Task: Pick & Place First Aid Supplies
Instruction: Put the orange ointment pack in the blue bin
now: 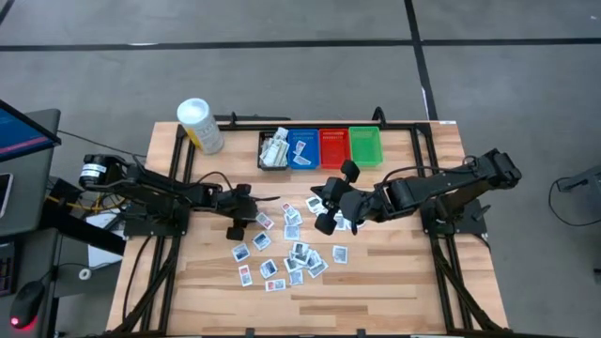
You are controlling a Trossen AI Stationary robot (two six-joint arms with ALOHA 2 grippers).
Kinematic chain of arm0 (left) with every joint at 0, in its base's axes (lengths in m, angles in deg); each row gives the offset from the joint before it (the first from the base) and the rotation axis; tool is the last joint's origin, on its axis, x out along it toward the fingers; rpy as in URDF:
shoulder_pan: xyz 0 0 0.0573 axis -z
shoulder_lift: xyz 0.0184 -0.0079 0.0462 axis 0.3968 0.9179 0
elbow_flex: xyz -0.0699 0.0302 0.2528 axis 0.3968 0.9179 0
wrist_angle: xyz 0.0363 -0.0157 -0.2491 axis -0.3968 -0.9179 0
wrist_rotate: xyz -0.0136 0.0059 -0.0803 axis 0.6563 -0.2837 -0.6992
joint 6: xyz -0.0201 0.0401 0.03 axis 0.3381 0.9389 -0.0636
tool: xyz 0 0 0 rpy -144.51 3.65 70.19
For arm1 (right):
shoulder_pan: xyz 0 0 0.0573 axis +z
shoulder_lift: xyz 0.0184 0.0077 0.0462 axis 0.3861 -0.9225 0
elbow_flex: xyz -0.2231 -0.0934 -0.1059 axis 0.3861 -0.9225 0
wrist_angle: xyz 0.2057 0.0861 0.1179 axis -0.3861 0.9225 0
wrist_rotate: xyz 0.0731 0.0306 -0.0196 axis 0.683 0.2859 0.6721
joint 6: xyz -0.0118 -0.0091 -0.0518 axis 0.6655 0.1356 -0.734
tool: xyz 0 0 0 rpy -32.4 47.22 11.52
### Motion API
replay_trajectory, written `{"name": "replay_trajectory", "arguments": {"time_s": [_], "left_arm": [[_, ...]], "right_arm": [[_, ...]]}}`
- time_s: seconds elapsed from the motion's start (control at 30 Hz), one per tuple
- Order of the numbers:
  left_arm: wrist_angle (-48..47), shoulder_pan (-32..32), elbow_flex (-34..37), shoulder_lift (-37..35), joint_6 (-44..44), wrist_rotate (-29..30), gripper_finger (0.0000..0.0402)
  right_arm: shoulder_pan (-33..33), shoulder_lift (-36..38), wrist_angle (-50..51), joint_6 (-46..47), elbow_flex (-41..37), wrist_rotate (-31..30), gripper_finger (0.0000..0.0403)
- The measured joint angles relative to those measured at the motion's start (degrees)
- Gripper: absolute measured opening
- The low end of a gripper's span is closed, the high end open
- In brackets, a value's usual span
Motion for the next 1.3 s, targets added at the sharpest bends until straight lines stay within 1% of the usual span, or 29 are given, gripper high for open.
{"name": "replay_trajectory", "arguments": {"time_s": [0.27, 0.33, 0.43, 0.63, 0.77, 0.97, 1.1, 1.3], "left_arm": [[0.5, -0.2, 0.0, 0.0, 0.6, 0.9, 0.0172], [0.6, -0.2, 0.0, 0.0, 2.0, 0.8, 0.0173], [2.1, -0.2, 0.0, 0.6, 4.9, -1.3, 0.0173], [6.3, -0.3, -0.2, 4.9, 5.1, -3.6, 0.0173], [8.6, -0.3, -0.2, 6.5, 5.1, -3.9, 0.0173], [8.5, -0.3, -0.2, 6.6, 4.9, -3.9, 0.0171], [8.0, -0.2, -0.1, 6.7, 3.6, -4.3, 0.0153], [7.7, -0.2, -0.1, 6.7, 3.2, -4.9, 0.0099]], "right_arm": [[-0.5, 0.0, 0.0, 0.0, 0.0, 0.0, 0.0001], [-0.5, 0.0, 0.0, 0.0, 0.0, 0.0, 0.0001], [-0.4, 0.0, 0.0, 0.0, 0.0, 0.0, 0.0001], [-0.4, 0.0, 0.0, 0.0, 0.0, 0.0, 0.0001], [-0.4, 0.0, 0.0, 0.0, 0.0, 0.0, 0.0001], [-0.4, 0.0, 0.0, 0.0, 0.0, 0.0, 0.0001], [-0.4, 0.0, 0.2, 0.0, 0.0, 0.0, 0.0001], [-0.4, 0.0, 0.5, 0.0, 0.0, 0.0, 0.0001]]}}
